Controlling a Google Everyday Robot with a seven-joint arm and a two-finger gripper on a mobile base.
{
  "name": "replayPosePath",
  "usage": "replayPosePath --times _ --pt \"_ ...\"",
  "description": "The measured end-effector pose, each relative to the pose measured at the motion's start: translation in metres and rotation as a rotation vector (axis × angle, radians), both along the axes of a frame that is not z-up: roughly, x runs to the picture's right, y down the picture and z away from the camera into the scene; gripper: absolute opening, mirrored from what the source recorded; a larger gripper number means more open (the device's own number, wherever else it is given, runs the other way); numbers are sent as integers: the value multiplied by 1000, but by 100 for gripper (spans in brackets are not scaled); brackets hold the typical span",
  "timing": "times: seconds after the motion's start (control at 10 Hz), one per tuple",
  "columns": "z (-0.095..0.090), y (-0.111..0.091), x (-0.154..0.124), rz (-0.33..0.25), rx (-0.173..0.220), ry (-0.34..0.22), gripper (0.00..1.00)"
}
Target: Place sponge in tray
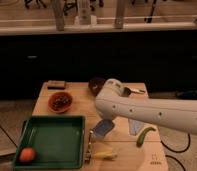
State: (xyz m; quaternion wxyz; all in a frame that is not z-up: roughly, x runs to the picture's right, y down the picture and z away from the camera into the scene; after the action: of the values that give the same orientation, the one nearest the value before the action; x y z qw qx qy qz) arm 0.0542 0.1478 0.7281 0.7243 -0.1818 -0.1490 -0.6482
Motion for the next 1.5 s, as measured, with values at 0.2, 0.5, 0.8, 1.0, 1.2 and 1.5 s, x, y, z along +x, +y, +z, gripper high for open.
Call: replayPosePath --times 0.2,0.5,0.8,1.0,1.2,1.5 --pt "-1 -2 -9 -21 1 -14 1" --pt "-2 -5 -18 -48 2 -30 1" --pt "-3 -10 -33 -74 10 -50 1" --pt "-5 -14 -42 -96 16 -65 1" --pt "-6 -17 -50 -115 18 -73 1" --pt "-6 -23 -60 -141 24 -91 1"
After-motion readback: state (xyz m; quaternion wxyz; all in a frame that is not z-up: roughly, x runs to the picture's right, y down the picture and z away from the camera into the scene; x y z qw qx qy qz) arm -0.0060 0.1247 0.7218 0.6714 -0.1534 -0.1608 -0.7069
